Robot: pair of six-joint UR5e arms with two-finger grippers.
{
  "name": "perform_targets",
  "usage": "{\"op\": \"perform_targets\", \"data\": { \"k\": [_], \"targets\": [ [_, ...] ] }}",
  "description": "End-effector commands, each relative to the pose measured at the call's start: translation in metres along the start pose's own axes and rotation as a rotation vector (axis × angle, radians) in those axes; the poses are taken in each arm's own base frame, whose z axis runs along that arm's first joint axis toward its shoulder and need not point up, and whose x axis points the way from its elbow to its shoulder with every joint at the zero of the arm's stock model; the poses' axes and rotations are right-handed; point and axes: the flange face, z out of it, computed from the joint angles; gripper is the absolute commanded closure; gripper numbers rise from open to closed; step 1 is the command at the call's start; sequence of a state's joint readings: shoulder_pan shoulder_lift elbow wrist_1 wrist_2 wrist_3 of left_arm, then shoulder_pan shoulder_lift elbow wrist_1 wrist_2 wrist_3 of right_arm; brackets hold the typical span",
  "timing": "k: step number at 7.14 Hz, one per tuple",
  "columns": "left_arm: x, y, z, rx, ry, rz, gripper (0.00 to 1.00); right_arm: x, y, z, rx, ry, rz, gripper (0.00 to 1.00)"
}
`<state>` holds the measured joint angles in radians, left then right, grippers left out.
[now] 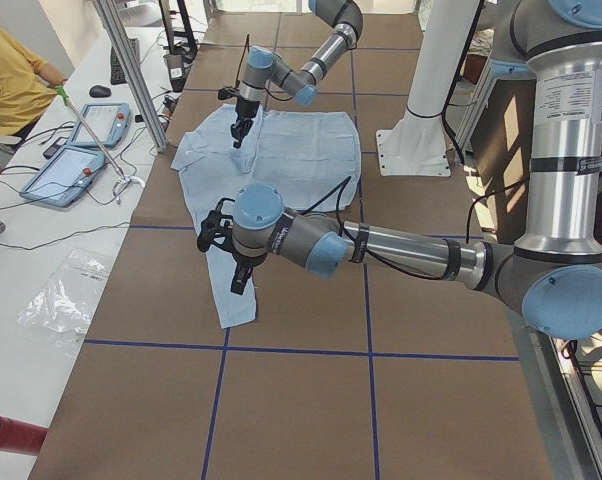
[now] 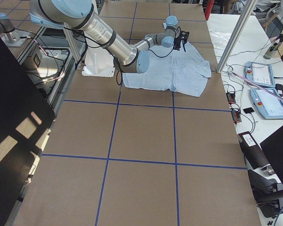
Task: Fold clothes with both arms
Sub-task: 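Carry the grasped sleeve with the right gripper across the shirt toward the collar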
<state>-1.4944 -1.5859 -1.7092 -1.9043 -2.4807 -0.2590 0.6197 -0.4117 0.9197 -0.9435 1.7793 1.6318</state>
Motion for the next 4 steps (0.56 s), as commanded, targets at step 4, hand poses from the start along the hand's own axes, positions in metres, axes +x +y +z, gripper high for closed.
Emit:
{"op": "perform_targets", "data": {
  "k": [4],
  "targets": [
    [0.092, -0.065, 0.147, 0.0, -0.001, -0.115, 0.0, -0.026, 0.022, -0.039, 0.017, -0.015, 0.064, 0.02]
  ]
}}
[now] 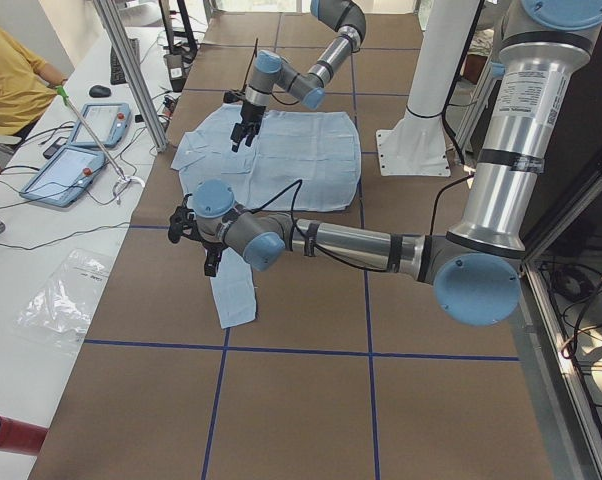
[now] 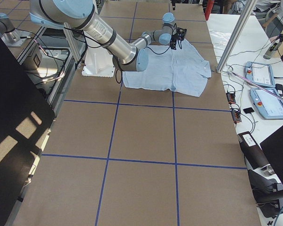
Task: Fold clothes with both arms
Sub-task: 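Release the sleeve with the right gripper while the left gripper grasps the other cuff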
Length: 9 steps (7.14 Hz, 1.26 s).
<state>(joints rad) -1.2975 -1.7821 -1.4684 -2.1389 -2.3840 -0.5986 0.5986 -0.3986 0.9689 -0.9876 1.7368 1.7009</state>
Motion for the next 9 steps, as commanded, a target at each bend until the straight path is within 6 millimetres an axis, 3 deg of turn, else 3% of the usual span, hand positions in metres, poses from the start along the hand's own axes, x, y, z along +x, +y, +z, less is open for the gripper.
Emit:
{"op": "perform_targets", "data": {
  "k": [1, 3, 4, 5, 6, 8, 9],
  "targets": [
    [0.017, 0.015, 0.06, -0.027, -0.03, -0.044, 0.0, 0.004, -0.001, -0.056, -0.027, 0.031, 0.015, 0.02],
    [-0.034, 0.039, 0.086, -0.073, -0.072, -0.079, 0.02, 0.061, -0.029, -0.095, -0.039, 0.003, 0.019, 0.02],
    [-0.075, 0.065, 0.099, -0.043, -0.08, -0.009, 0.03, 0.09, -0.038, -0.097, -0.031, 0.011, 0.018, 0.02],
    [-0.08, 0.071, 0.098, -0.032, -0.075, -0.074, 0.03, 0.099, -0.041, -0.097, -0.028, 0.015, 0.015, 0.02],
    [-0.082, 0.074, 0.102, -0.027, -0.08, -0.251, 0.03, 0.103, -0.041, -0.099, -0.026, 0.015, 0.013, 0.02],
    [-0.107, 0.103, 0.102, -0.025, -0.081, -0.334, 0.03, 0.121, -0.038, -0.112, -0.029, 0.002, 0.009, 0.02],
    [-0.102, 0.104, 0.105, -0.027, -0.077, -0.379, 0.03, 0.124, -0.039, -0.114, -0.026, 0.0, 0.009, 0.02]
  ]
}}
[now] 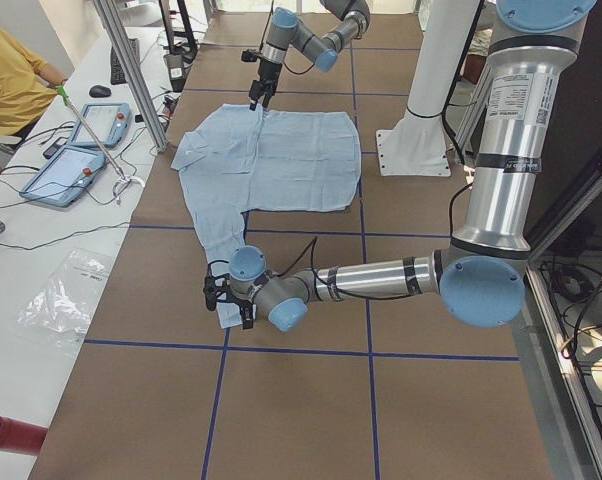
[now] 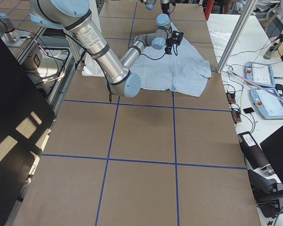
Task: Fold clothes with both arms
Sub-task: 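Release the sleeve with the right gripper while the left gripper grasps the other cuff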
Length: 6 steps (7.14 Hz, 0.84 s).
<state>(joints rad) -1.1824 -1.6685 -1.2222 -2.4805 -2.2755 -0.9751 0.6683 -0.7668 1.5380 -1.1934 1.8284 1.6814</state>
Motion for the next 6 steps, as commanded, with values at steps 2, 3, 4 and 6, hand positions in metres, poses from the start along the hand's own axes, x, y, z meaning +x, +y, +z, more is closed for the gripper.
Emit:
{"op": "perform_targets", "data": {
  "k": [2, 3, 4, 6],
  "targets": [
    [0.002, 0.014, 0.013, -0.022, 0.002, -0.05, 0.06, 0.008, 0.001, -0.005, 0.001, -0.005, -0.003, 0.02],
    [0.002, 0.015, 0.013, -0.024, 0.001, -0.048, 0.1, 0.011, 0.001, -0.005, 0.003, -0.003, -0.004, 0.02],
    [0.002, 0.015, 0.014, -0.026, 0.0, -0.048, 0.13, 0.011, 0.002, -0.006, 0.002, -0.005, -0.004, 0.02],
    [-0.007, 0.018, 0.02, -0.029, -0.001, -0.045, 0.27, 0.011, 0.002, -0.006, 0.002, -0.005, -0.004, 0.02]
  ]
}}
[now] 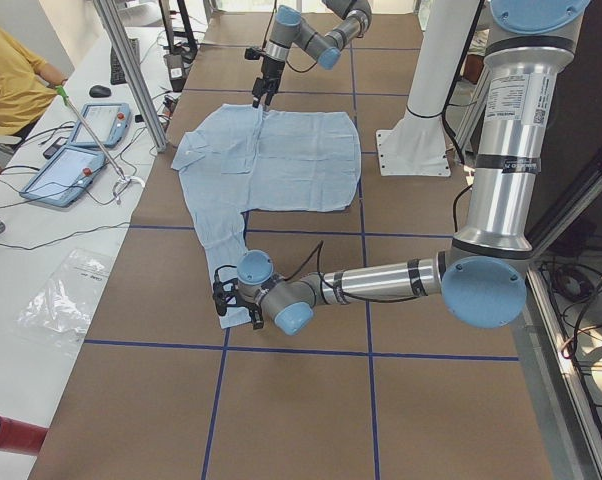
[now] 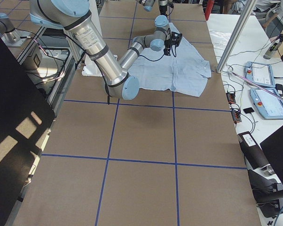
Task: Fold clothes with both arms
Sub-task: 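Release the sleeve with the right gripper while the left gripper grasps the other cuff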
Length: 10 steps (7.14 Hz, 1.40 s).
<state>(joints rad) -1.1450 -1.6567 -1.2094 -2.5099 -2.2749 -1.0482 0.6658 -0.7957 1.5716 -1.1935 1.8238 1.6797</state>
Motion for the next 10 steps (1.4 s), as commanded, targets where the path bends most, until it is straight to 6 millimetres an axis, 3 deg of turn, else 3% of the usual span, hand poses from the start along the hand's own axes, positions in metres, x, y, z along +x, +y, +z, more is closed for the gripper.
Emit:
{"op": "perform_targets", "data": {
  "k": [1, 2, 4, 5, 6, 7, 8, 9, 10],
  "targets": [
    [-0.012, 0.002, 0.007, 0.004, 0.009, 0.01, 0.28, 0.0, 0.001, 0.0, -0.002, 0.0, -0.001, 0.02],
    [-0.013, 0.003, 0.006, 0.004, 0.01, 0.009, 0.4, 0.0, 0.0, 0.0, 0.001, 0.0, 0.0, 0.02],
    [-0.013, 0.003, 0.007, 0.005, 0.011, -0.028, 1.0, 0.001, 0.0, -0.002, 0.001, -0.002, 0.001, 0.02],
    [-0.009, 0.003, 0.004, 0.003, 0.021, -0.026, 1.0, 0.0, 0.001, -0.002, 0.0, -0.003, 0.001, 0.02],
    [0.014, 0.003, -0.01, 0.017, 0.056, -0.006, 1.0, -0.001, 0.001, -0.004, -0.001, -0.006, 0.0, 0.02],
    [0.054, 0.002, -0.032, 0.035, 0.098, -0.006, 1.0, 0.0, 0.002, -0.011, -0.002, -0.015, -0.002, 0.02],
    [0.105, -0.006, -0.053, 0.062, 0.141, 0.033, 1.0, 0.017, 0.002, -0.015, -0.009, -0.011, -0.003, 0.03],
    [0.184, -0.036, -0.069, 0.074, 0.162, 0.052, 1.0, 0.028, -0.007, -0.016, -0.001, 0.0, -0.002, 0.04],
    [0.288, -0.063, -0.088, 0.05, 0.134, 0.029, 1.0, 0.039, -0.025, -0.023, 0.021, 0.005, -0.015, 0.02]
  ]
}}
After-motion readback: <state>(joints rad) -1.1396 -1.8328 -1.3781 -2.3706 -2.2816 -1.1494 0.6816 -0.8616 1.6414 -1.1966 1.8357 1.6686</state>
